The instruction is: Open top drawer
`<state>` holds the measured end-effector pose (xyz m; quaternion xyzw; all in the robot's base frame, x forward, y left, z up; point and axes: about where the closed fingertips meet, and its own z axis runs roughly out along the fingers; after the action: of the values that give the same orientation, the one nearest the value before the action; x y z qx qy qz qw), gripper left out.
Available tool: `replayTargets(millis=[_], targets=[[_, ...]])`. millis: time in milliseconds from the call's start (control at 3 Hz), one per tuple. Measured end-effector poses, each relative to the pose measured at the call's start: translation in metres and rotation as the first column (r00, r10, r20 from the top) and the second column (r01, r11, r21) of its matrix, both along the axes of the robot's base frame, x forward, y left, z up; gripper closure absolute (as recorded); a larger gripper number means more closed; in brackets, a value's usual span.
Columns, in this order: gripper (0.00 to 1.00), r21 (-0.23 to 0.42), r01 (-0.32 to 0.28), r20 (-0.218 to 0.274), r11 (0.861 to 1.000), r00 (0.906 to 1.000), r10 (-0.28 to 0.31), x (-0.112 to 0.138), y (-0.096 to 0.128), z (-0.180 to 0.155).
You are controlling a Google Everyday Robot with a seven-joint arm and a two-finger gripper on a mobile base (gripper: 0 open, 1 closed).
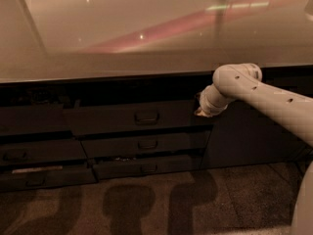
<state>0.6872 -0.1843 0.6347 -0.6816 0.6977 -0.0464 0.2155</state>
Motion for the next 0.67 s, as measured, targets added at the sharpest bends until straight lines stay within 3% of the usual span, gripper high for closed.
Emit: replayTargets(millis=[667], targets=[[1.00,-0.003,-0.004,0.000,1.000,1.0000,0.004,-0.0061,-0.0007,0.0009]])
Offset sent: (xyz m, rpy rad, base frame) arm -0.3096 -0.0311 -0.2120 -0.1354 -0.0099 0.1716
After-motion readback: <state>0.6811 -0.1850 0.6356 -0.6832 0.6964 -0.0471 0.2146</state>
